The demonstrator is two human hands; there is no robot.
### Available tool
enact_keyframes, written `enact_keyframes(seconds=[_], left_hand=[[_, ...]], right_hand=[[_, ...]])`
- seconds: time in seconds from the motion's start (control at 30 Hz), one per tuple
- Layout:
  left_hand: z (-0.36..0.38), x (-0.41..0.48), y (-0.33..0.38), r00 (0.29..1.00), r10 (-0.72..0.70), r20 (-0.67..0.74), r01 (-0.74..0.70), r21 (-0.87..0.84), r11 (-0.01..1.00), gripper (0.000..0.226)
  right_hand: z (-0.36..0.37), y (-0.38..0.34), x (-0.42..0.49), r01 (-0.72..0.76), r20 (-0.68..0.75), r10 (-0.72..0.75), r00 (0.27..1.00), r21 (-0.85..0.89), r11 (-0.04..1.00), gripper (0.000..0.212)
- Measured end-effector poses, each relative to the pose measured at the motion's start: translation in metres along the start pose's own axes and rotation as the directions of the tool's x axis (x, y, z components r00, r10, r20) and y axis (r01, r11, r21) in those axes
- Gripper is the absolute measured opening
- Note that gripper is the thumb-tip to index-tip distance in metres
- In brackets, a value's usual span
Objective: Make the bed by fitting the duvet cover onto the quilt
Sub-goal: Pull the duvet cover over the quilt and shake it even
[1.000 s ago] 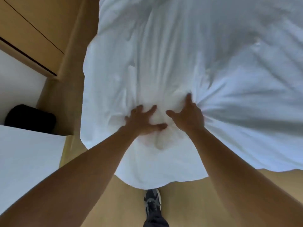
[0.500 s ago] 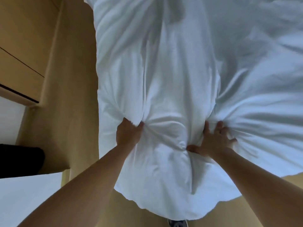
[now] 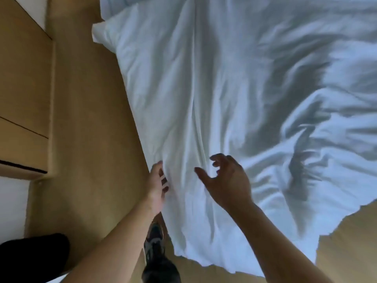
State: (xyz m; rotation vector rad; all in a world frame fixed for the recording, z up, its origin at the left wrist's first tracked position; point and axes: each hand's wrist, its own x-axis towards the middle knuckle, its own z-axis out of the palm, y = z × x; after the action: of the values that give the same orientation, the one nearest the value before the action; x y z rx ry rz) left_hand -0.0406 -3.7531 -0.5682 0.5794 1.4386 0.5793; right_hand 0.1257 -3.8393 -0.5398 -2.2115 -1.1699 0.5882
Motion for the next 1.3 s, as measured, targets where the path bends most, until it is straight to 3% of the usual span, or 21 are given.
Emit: enact_keyframes(seconds=[0.07, 0.13, 0.2, 0.33, 0.4, 0.5, 0.57, 0.63, 0.7, 0.73, 0.8, 0.87, 0.9, 0.97, 1.07, 1.13, 1.2, 1.3], left_hand=[[-0.016, 0.037, 0.024, 0.996, -0.042, 0.073, 0.058, -0.225, 0.973, 0.045], [-0.022, 0.062, 0.053, 0.99, -0.082, 0.117, 0.103, -0.18, 0.978, 0.046], [-0.035, 0.083, 0.072, 0.989, -0.077, 0.128, 0.092, -0.118, 0.989, 0.044], [-0.058, 0.09, 0.102, 0.93, -0.142, 0.339, 0.164, -0.035, 0.986, 0.033], [-0.053, 0.093, 0.126, 0.907, -0.105, 0.407, 0.111, 0.01, 0.994, 0.023], [-0.028, 0.101, 0.163, 0.854, -0.039, 0.518, -0.012, 0.096, 0.995, 0.014], [-0.006, 0.105, 0.179, 0.857, -0.034, 0.514, -0.084, 0.204, 0.975, 0.006], [0.013, 0.105, 0.183, 0.878, -0.038, 0.478, -0.103, 0.264, 0.959, 0.011], [0.027, 0.104, 0.183, 0.903, 0.029, 0.428, -0.182, 0.321, 0.93, 0.013], [0.031, 0.104, 0.184, 0.907, 0.081, 0.414, -0.249, 0.37, 0.895, 0.012], [0.038, 0.108, 0.191, 0.892, 0.183, 0.414, -0.381, 0.466, 0.799, 0.009], [0.042, 0.112, 0.202, 0.874, 0.25, 0.417, -0.453, 0.511, 0.73, 0.011], [0.043, 0.115, 0.204, 0.871, 0.259, 0.417, -0.452, 0.476, 0.754, 0.014], [0.043, 0.122, 0.199, 0.881, 0.278, 0.382, -0.418, 0.354, 0.837, 0.021], [0.034, 0.131, 0.155, 0.931, 0.288, 0.224, -0.358, 0.408, 0.84, 0.03], [0.033, 0.134, 0.122, 0.986, 0.034, 0.164, -0.1, 0.417, 0.903, 0.036], [0.044, 0.136, 0.106, 0.925, -0.259, 0.278, 0.158, 0.34, 0.927, 0.037], [0.075, 0.143, 0.104, 0.81, -0.297, 0.505, 0.239, 0.178, 0.955, 0.05]], right_hand=[[0.052, -0.045, 0.004, 0.06, 0.145, -0.03, 0.989, -0.208, 0.976, 0.068], [0.088, -0.065, 0.027, 0.078, 0.101, -0.046, 0.994, -0.336, 0.938, 0.041], [0.102, -0.072, 0.042, 0.022, 0.035, -0.012, 0.999, -0.297, 0.955, 0.022], [0.08, -0.063, 0.05, -0.114, -0.22, 0.07, 0.973, -0.195, 0.974, 0.041], [0.057, -0.055, 0.056, -0.169, -0.319, 0.11, 0.941, -0.163, 0.972, 0.045], [0.031, -0.042, 0.076, -0.379, -0.447, 0.284, 0.848, -0.138, 0.915, 0.049], [0.02, -0.036, 0.093, -0.543, -0.486, 0.44, 0.755, -0.087, 0.835, 0.051], [0.018, -0.043, 0.105, -0.578, -0.525, 0.476, 0.706, -0.039, 0.815, 0.045], [0.036, -0.077, 0.103, -0.379, -0.573, 0.322, 0.753, 0.021, 0.925, 0.041], [0.053, -0.099, 0.1, -0.28, -0.521, 0.233, 0.821, -0.011, 0.96, 0.046], [0.086, -0.131, 0.089, -0.229, -0.277, 0.17, 0.946, -0.199, 0.953, 0.06], [0.089, -0.125, 0.094, -0.274, -0.132, 0.246, 0.96, -0.271, 0.923, 0.038], [0.08, -0.111, 0.1, -0.293, -0.135, 0.268, 0.954, -0.221, 0.93, 0.022], [0.049, -0.084, 0.113, -0.332, -0.161, 0.316, 0.935, -0.082, 0.94, 0.008], [0.007, -0.065, 0.125, -0.322, -0.208, 0.307, 0.929, -0.041, 0.946, 0.011], [-0.007, -0.062, 0.134, -0.306, -0.232, 0.287, 0.929, -0.049, 0.951, 0.016], [-0.02, -0.06, 0.144, -0.298, -0.3, 0.281, 0.912, -0.011, 0.954, 0.018], [-0.029, -0.059, 0.155, -0.256, -0.382, 0.229, 0.895, -0.018, 0.967, 0.017]])
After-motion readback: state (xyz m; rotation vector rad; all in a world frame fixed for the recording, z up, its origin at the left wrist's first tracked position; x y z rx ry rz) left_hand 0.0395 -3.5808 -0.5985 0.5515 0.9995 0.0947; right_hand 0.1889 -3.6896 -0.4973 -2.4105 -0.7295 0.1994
